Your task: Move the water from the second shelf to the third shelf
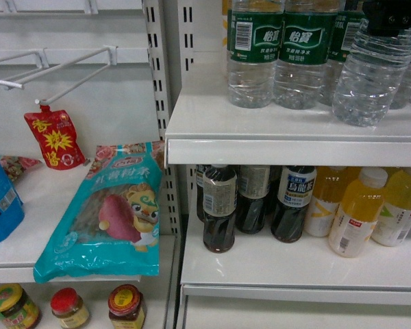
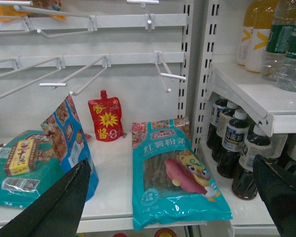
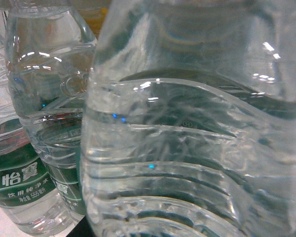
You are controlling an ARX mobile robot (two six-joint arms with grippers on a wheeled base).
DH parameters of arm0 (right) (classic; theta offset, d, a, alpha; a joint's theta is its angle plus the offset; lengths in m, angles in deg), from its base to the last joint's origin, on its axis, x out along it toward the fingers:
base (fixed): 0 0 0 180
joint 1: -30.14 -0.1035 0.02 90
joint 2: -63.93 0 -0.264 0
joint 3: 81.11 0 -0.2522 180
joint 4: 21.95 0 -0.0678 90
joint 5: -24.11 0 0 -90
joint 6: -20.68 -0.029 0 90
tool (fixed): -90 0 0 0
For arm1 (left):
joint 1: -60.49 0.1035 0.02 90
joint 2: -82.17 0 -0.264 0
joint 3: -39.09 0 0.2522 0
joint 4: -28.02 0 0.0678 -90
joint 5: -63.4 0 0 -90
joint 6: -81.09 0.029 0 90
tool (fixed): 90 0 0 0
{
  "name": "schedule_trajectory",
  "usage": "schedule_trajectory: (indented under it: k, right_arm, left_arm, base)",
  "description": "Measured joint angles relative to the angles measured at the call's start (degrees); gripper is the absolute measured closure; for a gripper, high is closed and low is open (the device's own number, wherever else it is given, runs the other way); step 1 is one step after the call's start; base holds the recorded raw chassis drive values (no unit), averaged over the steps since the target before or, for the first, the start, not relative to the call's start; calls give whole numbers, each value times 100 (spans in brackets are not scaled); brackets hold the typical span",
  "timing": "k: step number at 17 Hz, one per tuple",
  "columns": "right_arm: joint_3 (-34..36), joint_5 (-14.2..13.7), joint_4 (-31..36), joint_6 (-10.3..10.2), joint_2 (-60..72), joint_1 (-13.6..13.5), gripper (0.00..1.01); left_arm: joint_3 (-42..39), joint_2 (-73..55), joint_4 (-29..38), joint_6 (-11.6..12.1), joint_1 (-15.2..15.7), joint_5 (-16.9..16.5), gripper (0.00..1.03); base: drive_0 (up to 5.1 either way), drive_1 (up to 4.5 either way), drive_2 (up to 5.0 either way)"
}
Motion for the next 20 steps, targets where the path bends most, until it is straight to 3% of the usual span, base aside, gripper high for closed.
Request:
schedule_trajectory:
  k: [6,7,11,12,20]
  right_arm:
    - [0,-9,7,24,0,7,59]
    - [0,-7,4,39,0,9,54]
    - [0,35,109,79,17,83,8]
    - [0,33,103,79,17,83,1]
    - [146,164,-341,72,-487,72,3]
  left_arm:
    - [0,0,0,0,0,0,5]
    - [0,0,0,0,0,0,5]
    - [0,0,0,0,0,0,5]
    - [0,0,0,0,0,-2,5]
    - [0,0,0,0,0,0,5]
  base:
    - [0,0,0]
    - [0,0,0]
    - [0,0,0]
    - [0,0,0]
    - [0,0,0]
